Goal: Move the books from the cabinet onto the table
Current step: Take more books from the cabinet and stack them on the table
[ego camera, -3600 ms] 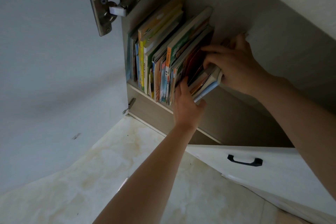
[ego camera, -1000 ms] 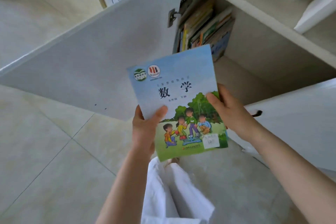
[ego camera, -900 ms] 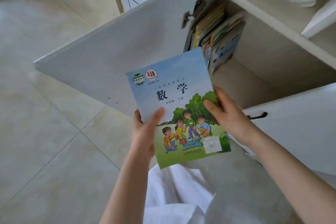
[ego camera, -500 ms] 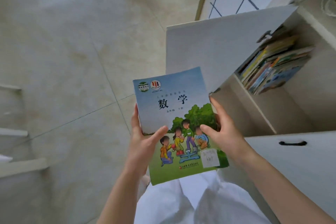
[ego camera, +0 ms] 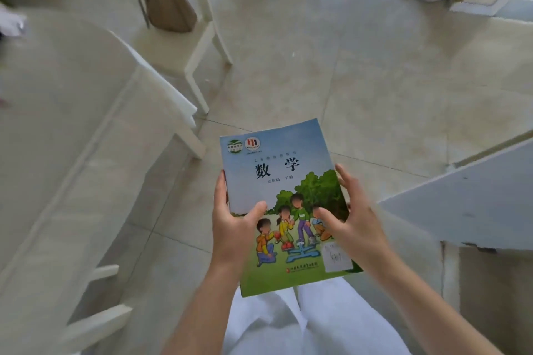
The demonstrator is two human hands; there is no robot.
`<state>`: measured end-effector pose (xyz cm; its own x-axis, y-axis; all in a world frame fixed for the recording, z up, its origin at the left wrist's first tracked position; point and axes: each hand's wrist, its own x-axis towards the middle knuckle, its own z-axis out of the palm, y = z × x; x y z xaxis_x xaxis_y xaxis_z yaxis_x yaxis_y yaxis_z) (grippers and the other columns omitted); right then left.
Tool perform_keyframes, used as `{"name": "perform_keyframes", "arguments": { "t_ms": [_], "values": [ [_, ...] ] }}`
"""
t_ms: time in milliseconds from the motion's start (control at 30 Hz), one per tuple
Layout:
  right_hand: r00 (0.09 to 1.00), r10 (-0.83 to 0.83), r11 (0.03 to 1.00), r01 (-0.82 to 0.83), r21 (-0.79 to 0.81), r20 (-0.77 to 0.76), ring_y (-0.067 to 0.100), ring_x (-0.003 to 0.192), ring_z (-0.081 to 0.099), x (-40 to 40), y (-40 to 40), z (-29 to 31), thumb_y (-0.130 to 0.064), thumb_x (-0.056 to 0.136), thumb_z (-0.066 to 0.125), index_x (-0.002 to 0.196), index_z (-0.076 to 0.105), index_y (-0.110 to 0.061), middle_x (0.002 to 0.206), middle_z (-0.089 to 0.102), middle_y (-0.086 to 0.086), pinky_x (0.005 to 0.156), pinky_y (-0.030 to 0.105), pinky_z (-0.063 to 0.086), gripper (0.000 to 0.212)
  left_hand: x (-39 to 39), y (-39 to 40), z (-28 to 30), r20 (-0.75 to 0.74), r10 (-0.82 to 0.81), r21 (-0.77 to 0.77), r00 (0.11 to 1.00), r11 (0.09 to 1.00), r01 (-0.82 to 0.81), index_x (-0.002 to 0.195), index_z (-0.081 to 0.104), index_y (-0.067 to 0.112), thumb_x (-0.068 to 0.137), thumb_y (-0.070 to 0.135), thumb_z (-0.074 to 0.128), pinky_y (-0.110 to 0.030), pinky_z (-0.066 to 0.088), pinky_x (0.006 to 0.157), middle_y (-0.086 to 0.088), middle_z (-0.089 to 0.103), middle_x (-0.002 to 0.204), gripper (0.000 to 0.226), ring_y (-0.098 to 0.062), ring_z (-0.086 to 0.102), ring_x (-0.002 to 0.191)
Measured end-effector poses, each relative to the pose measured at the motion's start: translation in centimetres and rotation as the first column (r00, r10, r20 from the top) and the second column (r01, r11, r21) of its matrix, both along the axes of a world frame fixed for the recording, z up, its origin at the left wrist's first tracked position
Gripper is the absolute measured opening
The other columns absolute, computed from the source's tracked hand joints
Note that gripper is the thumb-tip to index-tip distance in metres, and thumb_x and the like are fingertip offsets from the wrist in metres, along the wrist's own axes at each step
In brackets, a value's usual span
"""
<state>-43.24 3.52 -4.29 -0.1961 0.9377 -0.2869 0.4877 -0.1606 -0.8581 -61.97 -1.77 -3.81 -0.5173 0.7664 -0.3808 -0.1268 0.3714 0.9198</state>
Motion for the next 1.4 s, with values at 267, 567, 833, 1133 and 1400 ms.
{"name": "perform_keyframes", "arguments": {
  "t_ms": [267, 567, 833, 1133, 1400],
  "values": [
    [0.931, 0.364, 0.931, -0.365, 0.018, 0.043, 0.015, 0.109, 0.058, -10.8, 4.6, 0.1, -0.019, 0.078, 0.072, 0.139, 0.036, -0.042, 0.125, 0.054, -0.006, 0.086, 0.043, 0.055, 0.074, -7.2, -2.3, 1.0, 0.013, 0.389, -0.003, 0.921, 0.921, -0.389, 0.143, 0.028, 0.045, 0.08, 0.001, 0.072, -0.026, 0.058, 0.079, 0.013, 0.057, 0.125, 0.089, -0.006, 0.064, 0.104],
    [0.707, 0.7, 0.705, -0.706, 0.063, 0.103, 0.009, 0.109, 0.047, -22.6, 10.3, 2.4, -0.014, 0.086, 0.067, 0.144, 0.033, -0.032, 0.127, 0.039, -0.007, 0.086, 0.026, 0.05, 0.069, -13.6, -0.9, 2.5, 0.003, 0.681, 0.05, 0.732, 0.731, -0.681, 0.143, 0.03, 0.042, 0.079, 0.0, 0.073, -0.013, 0.053, 0.061, 0.011, 0.054, 0.126, 0.088, -0.011, 0.062, 0.102],
    [0.474, 0.872, 0.471, -0.88, 0.055, 0.124, 0.011, 0.11, 0.049, -33.5, 8.7, 2.7, -0.017, 0.085, 0.069, 0.143, 0.034, -0.031, 0.134, 0.043, -0.001, 0.084, 0.024, 0.045, 0.07, -19.4, -4.9, 2.1, -0.003, 0.873, 0.032, 0.487, 0.487, -0.873, 0.145, 0.031, 0.04, 0.075, 0.003, 0.078, -0.017, 0.057, 0.07, 0.01, 0.053, 0.13, 0.092, -0.006, 0.061, 0.106],
    [0.35, 0.935, 0.351, -0.936, -0.003, 0.06, 0.013, 0.112, 0.056, -48.2, 2.6, 1.6, -0.022, 0.083, 0.07, 0.141, 0.03, -0.037, 0.127, 0.048, -0.015, 0.091, 0.042, 0.052, 0.072, -30.5, -11.7, 0.4, 0.004, 0.936, 0.04, 0.351, 0.351, -0.936, 0.141, 0.031, 0.044, 0.078, 0.006, 0.076, -0.014, 0.054, 0.063, 0.01, 0.056, 0.125, 0.086, -0.005, 0.062, 0.103],
    [0.474, 0.878, 0.437, -0.851, -0.291, -0.069, 0.017, 0.086, 0.072, -59.5, -0.6, 1.1, -0.018, 0.088, 0.065, 0.14, 0.03, -0.035, 0.123, 0.061, 0.002, 0.07, 0.043, 0.061, 0.065, -41.6, -15.8, 0.3, -0.046, 0.91, 0.046, 0.412, 0.414, -0.909, 0.141, 0.03, 0.045, 0.074, 0.002, 0.079, -0.012, 0.053, 0.062, 0.008, 0.051, 0.132, 0.093, -0.002, 0.061, 0.103]
  ]
}}
